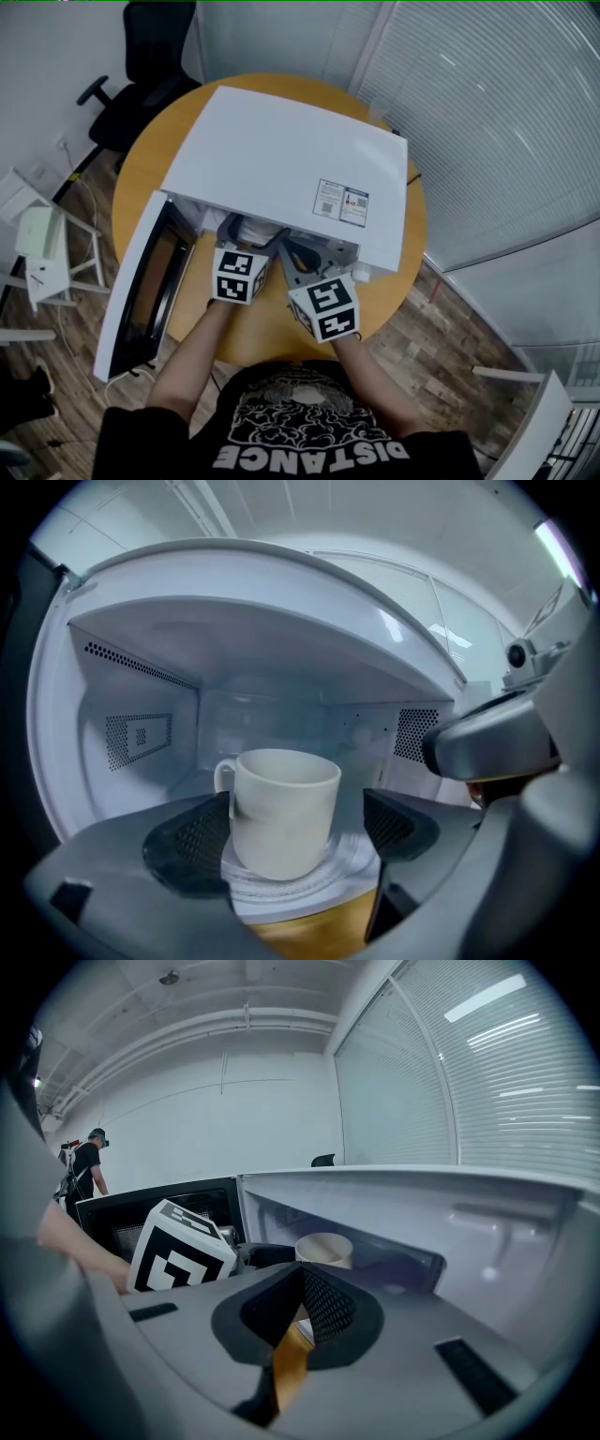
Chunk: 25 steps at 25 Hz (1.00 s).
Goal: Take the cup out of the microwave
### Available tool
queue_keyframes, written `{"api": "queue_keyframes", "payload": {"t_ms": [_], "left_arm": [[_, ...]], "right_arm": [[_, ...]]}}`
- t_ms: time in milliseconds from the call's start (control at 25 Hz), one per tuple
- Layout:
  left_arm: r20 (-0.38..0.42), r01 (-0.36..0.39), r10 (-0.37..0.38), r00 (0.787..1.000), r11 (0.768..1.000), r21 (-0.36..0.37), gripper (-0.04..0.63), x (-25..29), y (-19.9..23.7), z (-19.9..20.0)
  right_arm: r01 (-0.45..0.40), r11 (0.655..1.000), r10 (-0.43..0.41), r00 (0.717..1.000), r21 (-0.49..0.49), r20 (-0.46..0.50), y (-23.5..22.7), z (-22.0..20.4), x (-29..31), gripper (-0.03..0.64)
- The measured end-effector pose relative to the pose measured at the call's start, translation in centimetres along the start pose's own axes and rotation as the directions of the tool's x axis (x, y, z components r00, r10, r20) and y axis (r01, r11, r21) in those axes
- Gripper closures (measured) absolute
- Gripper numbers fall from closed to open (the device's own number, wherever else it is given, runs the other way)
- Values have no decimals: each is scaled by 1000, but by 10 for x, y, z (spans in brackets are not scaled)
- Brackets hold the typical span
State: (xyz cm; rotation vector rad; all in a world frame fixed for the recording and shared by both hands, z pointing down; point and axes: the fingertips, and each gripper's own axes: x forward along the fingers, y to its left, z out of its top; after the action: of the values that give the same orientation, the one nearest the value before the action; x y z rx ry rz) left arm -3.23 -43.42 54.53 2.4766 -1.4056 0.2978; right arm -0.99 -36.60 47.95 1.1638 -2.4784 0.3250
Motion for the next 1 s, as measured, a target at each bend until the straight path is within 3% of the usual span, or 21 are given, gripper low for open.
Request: {"api": "queue_keyframes", "payload": {"t_ms": [440, 1000], "left_arm": [[10, -22, 22, 1000, 1000, -15, 107, 17, 0, 7], [13, -69, 69, 998, 997, -23, 107, 34, 9, 6]], "right_arm": [[1, 999, -1, 1000, 38, 0, -7, -4, 2, 601], [18, 997, -18, 1000, 75, -6, -17, -9, 6, 601]]}}
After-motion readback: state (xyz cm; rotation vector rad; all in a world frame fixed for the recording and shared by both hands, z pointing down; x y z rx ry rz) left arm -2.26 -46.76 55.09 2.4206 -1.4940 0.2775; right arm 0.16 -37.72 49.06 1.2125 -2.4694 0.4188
